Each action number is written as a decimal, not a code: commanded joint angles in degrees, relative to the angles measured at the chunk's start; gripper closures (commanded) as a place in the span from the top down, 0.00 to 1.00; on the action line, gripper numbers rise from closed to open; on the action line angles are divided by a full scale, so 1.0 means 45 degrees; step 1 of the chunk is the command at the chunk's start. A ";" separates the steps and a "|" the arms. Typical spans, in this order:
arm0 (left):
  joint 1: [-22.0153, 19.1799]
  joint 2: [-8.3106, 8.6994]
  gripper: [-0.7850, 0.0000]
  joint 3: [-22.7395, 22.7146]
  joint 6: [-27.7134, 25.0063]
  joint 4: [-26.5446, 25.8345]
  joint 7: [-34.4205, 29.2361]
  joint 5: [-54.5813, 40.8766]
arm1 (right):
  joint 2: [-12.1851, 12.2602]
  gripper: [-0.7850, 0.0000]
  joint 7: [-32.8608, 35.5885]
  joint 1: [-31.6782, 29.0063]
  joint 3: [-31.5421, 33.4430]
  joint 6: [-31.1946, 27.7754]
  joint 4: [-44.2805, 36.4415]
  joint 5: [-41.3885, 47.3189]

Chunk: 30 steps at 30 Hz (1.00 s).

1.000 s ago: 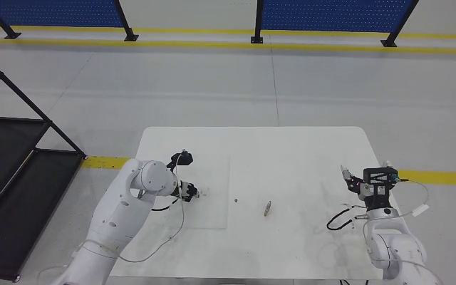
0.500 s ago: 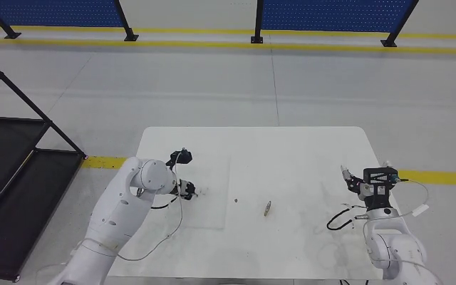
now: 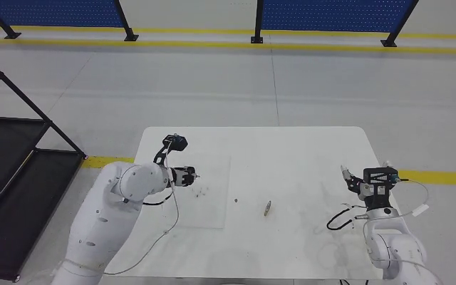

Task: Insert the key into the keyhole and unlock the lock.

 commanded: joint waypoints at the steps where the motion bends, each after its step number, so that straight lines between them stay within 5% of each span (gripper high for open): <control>1: 0.0514 0.0032 0.00 -0.0814 -0.0938 0.0031 0.0545 -0.1725 | 0.0000 1.00 0.0000 0.0000 0.0000 0.0000 0.0000 0.0000; 7: 0.1585 0.0076 0.00 -0.2550 -0.3725 0.1074 0.1155 -0.6818 | 0.0000 1.00 0.0000 0.0000 0.0000 0.0000 0.0000 0.0000; 15: 0.1493 0.0188 0.00 -0.3244 -0.6388 0.3980 -0.1391 -1.3114 | 0.0000 1.00 0.0000 0.0000 0.0000 0.0000 0.0000 0.0000; 30: 0.1225 0.0362 0.00 -0.3020 -0.6249 0.4564 -0.2140 -1.4981 | 0.0000 1.00 0.0000 0.0000 0.0000 0.0000 0.0000 0.0000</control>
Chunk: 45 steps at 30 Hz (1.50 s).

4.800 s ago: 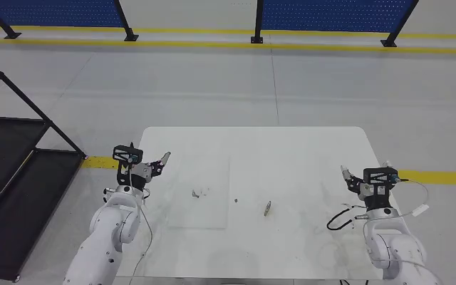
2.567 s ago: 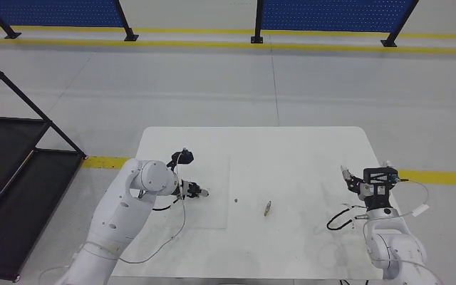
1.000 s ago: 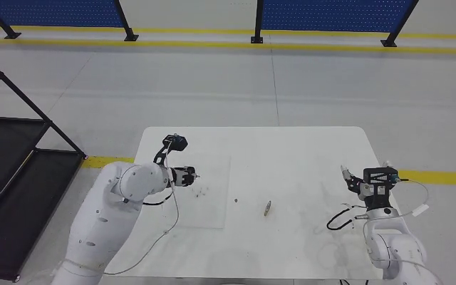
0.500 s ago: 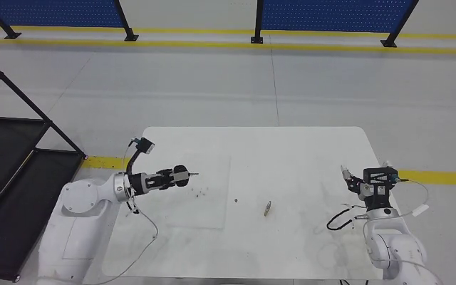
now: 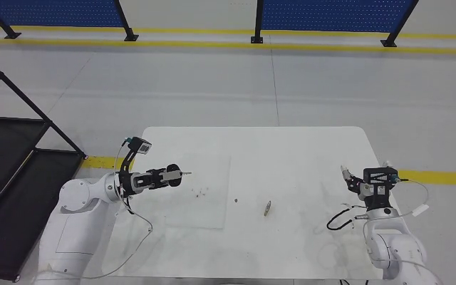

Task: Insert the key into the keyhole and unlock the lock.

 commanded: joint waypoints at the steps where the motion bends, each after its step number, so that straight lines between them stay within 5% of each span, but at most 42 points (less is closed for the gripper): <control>1: 0.0000 0.0000 0.00 0.0000 0.0000 0.0000 0.0000 -0.0001 | 0.0000 1.00 0.0000 0.0000 0.0000 0.0000 0.0000 0.0000; 14: 0.0000 0.0000 0.00 0.0000 0.0000 0.0000 0.0000 -0.0001 | -0.0003 1.00 0.0475 0.0118 -0.0368 -0.0552 -0.0566 -0.0279; 24: 0.0000 0.0000 0.00 0.0000 0.0000 0.0000 0.0000 -0.0001 | -0.0143 1.00 0.6120 0.0697 -0.2462 -0.1163 -0.2670 -0.0373; 37: 0.0000 0.0000 0.00 0.0000 0.0000 0.0000 0.0000 -0.0001 | -0.0430 1.00 1.5191 0.2835 -0.3610 0.1113 -0.3307 0.5564; 45: 0.0000 0.0000 0.00 0.0000 0.0000 0.0000 0.0000 -0.0001 | -0.0448 1.00 1.5611 0.3116 -0.3697 0.1259 -0.3165 0.5958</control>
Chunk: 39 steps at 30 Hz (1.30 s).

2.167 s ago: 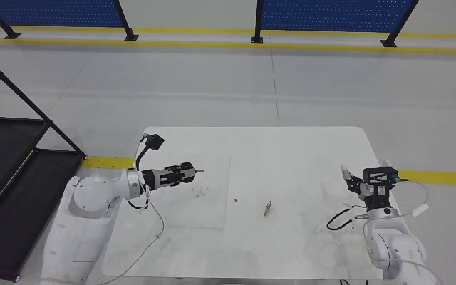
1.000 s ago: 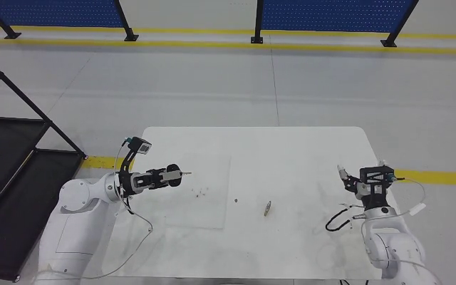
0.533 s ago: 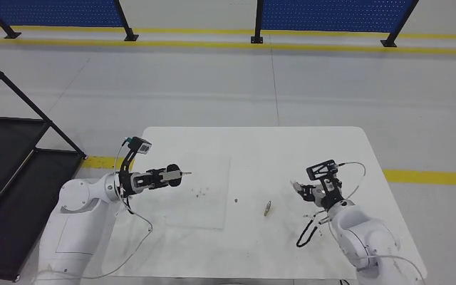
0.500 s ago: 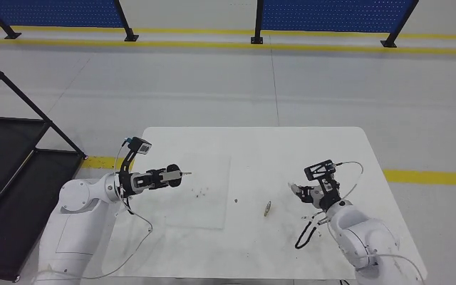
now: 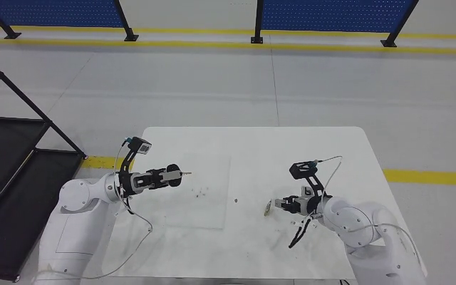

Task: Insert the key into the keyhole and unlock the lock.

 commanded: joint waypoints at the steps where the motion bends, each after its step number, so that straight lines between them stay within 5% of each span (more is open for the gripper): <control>1: 0.0000 0.0000 0.00 0.0000 0.0000 0.0000 0.0000 0.0000 | 0.0000 1.00 0.0002 0.0001 0.0000 0.0001 0.0000 0.0007; 9: 0.0000 0.0000 0.00 0.0000 0.0000 0.0000 0.0000 0.0000 | 0.0009 1.00 -0.0064 -0.0006 -0.0246 -0.0130 -0.0030 -0.0301; 19: 0.0000 0.0000 0.00 0.0000 0.0000 0.0000 0.0000 0.0000 | -0.0316 1.00 0.2926 0.1882 -0.3064 0.3382 -0.0666 -0.2635; 26: 0.0000 0.0000 0.00 0.0000 0.0000 0.0000 0.0000 0.0000 | -0.0826 1.00 0.3337 0.2634 -0.3926 0.2976 0.1309 -0.3711; 39: 0.0000 0.0000 0.00 0.0000 0.0000 0.0000 0.0000 0.0000 | -0.2564 1.00 0.3947 0.3514 -0.4340 0.2368 0.3628 -0.4802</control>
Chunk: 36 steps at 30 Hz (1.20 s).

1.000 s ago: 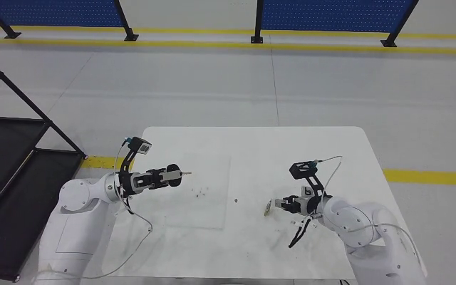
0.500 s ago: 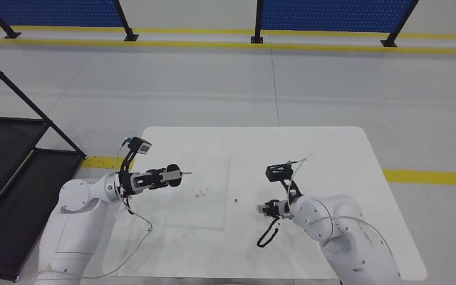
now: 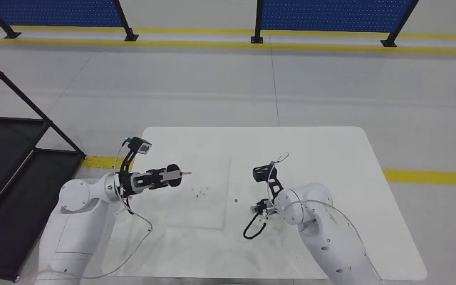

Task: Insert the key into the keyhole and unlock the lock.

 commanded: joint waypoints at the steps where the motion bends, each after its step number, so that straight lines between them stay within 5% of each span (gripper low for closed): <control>1: 0.0000 0.0000 0.00 0.0000 0.0000 0.0000 0.0000 0.0000 | -0.0272 1.00 -0.0005 0.0173 -0.0042 0.0005 0.0564 -0.0144; 9: 0.0000 0.0000 0.00 0.0000 0.0000 0.0000 0.0000 0.0000 | -0.1290 1.00 -0.0005 0.0603 0.0142 0.0004 0.2328 -0.0787; 23: 0.0000 0.0000 0.00 0.0000 0.0000 0.0000 0.0000 0.0000 | -0.2324 1.00 -0.0005 -0.0934 0.0933 0.0000 0.1375 -0.3146; 32: 0.0000 0.0000 0.00 0.0000 0.0000 0.0000 0.0000 0.0000 | -0.2781 0.49 -0.0005 -0.1333 0.1189 -0.0002 0.1504 -0.3790; 36: 0.0000 0.0000 0.00 0.0000 0.0000 0.0000 0.0000 0.0000 | -0.2947 0.46 -0.0005 -0.1320 0.1293 -0.0002 0.1619 -0.3944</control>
